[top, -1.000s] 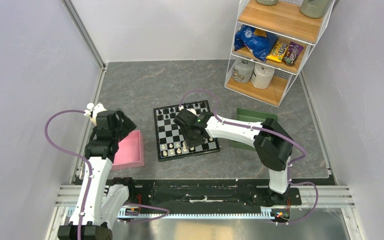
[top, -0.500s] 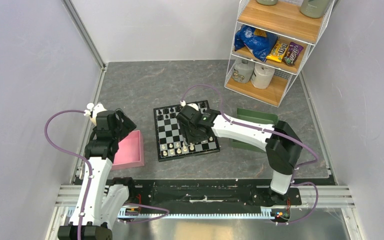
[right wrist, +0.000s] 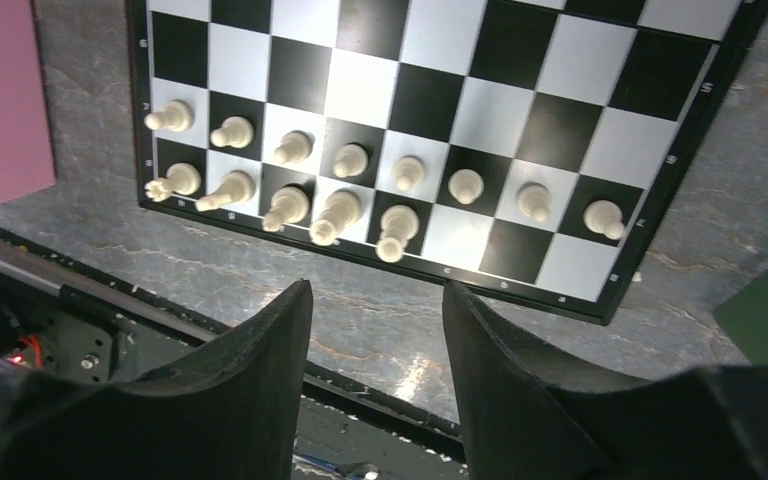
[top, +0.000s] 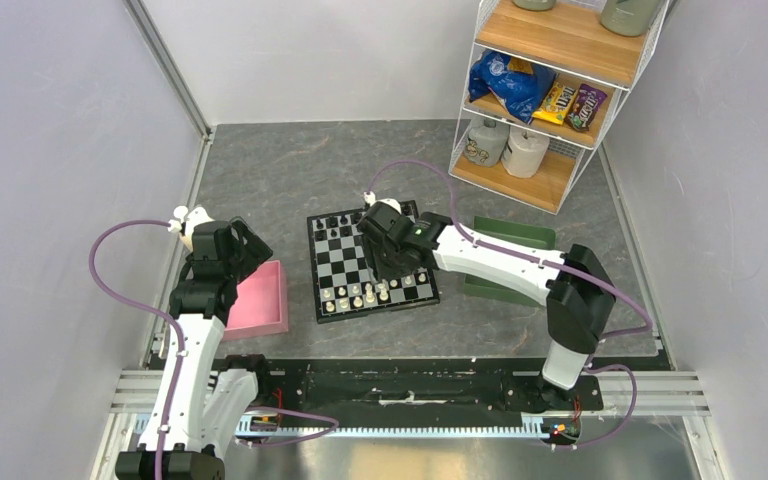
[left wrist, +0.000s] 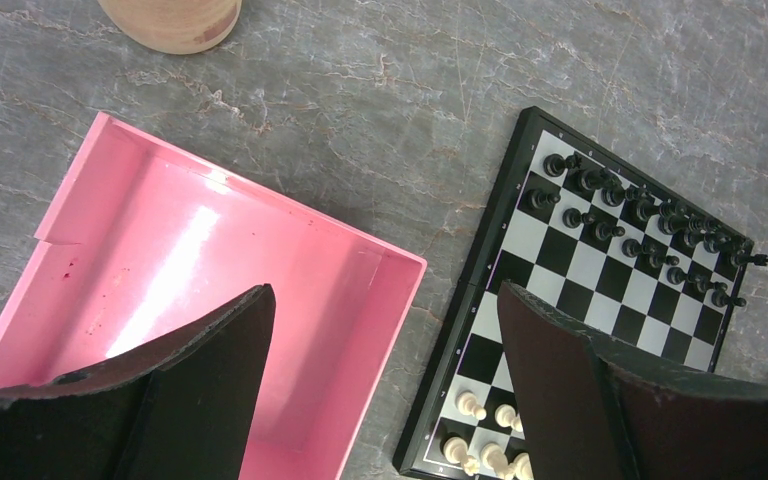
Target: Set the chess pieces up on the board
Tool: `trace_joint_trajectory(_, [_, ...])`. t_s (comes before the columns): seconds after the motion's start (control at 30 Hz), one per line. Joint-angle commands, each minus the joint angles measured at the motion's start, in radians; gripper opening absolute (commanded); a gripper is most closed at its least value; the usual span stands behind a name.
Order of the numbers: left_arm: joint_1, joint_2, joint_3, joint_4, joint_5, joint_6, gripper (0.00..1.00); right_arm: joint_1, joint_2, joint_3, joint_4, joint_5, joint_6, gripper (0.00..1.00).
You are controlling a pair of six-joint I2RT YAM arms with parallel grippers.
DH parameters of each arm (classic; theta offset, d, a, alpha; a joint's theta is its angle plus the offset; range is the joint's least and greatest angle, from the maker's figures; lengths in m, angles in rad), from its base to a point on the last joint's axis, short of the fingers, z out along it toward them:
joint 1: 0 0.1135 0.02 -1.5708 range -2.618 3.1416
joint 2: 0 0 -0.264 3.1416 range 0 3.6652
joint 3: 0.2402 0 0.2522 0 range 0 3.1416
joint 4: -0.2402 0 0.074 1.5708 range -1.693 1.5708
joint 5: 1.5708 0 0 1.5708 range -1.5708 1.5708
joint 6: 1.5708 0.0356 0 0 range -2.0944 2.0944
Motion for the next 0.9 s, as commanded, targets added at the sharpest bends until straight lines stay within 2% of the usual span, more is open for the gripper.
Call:
trace_joint_trajectory(0.0, [0.003, -0.004, 0.0, 0.025, 0.01, 0.024, 0.89, 0.012, 0.056, 0.077, 0.002, -0.067, -0.022, 0.55])
trace_joint_trajectory(0.37, [0.004, -0.001, 0.003, 0.025, 0.01, 0.026, 0.89, 0.034, 0.175, 0.176, -0.02, -0.085, -0.055, 0.43])
trace_joint_trajectory(0.57, [0.003, -0.005, 0.001, 0.025, 0.008, 0.024, 0.89, 0.045, 0.21, 0.192, -0.048, -0.042, -0.054, 0.4])
trace_joint_trajectory(0.63, [0.003, -0.004, 0.0, 0.025, 0.01, 0.025, 0.89, 0.044, 0.217, 0.194, -0.052, -0.028, -0.055, 0.44])
trace_joint_trajectory(0.67, [0.003, -0.004, 0.001, 0.025, 0.01, 0.024, 0.89, 0.045, 0.219, 0.195, -0.054, -0.028, -0.056, 0.4])
trace_joint_trajectory(0.87, [0.004, 0.001, -0.002, 0.029, 0.013, 0.023, 0.89, 0.045, 0.241, 0.206, -0.056, -0.053, -0.062, 0.36])
